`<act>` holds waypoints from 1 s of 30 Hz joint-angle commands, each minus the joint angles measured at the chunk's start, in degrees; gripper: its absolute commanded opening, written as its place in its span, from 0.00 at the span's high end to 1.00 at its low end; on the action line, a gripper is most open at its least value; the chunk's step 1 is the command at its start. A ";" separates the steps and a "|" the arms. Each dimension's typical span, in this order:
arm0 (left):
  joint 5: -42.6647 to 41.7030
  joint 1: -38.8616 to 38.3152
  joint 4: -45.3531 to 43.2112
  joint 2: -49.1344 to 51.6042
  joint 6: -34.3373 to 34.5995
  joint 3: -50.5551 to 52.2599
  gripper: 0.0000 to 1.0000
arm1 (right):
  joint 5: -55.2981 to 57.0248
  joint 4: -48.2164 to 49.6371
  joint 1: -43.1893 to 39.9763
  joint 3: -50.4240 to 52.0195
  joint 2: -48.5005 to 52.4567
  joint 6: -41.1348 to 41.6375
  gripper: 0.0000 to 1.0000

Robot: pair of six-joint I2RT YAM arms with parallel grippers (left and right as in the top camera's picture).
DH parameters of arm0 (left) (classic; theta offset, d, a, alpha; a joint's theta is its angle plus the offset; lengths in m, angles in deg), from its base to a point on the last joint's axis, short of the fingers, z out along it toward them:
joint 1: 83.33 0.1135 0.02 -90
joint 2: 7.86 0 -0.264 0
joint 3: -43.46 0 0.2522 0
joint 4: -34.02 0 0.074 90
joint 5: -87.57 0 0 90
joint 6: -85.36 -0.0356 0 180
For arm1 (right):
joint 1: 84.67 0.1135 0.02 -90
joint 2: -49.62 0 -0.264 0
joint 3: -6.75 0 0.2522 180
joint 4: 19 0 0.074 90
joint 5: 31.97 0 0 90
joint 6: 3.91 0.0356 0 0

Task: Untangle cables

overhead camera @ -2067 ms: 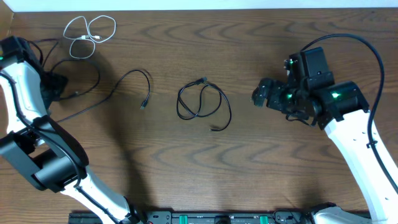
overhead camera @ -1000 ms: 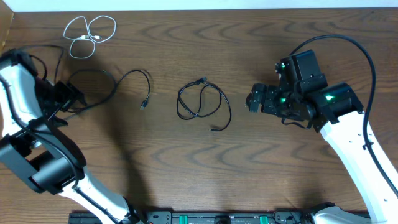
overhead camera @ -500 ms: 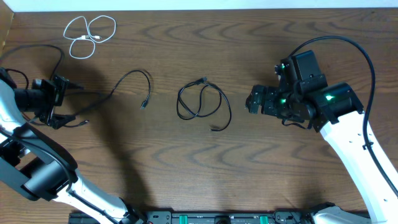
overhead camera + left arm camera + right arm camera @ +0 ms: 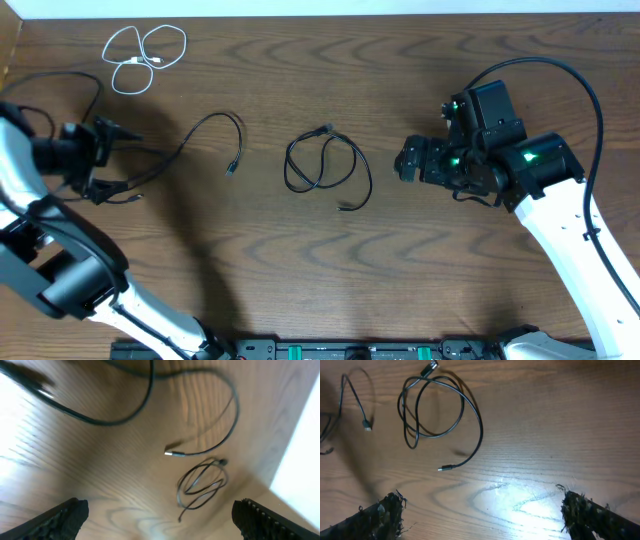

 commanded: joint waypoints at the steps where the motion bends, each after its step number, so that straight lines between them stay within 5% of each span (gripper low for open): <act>1: 5.68 -5.68 -0.74 0.44 -0.57 1.84 0.03 | -0.42 0.28 0.28 -0.79 0.15 -0.72 0.01; 8: 16.94 -16.20 -5.75 0.44 -0.57 2.40 0.03 | -0.42 0.00 0.28 -0.79 0.15 -0.74 0.01; 20: 23.54 -29.40 -16.46 0.48 -0.52 2.40 0.11 | -0.37 0.09 0.28 -0.79 0.15 -0.74 0.01; 30: 31.76 -33.11 -20.39 3.06 2.95 2.40 0.16 | -0.37 0.33 0.28 -0.79 0.15 -0.72 0.01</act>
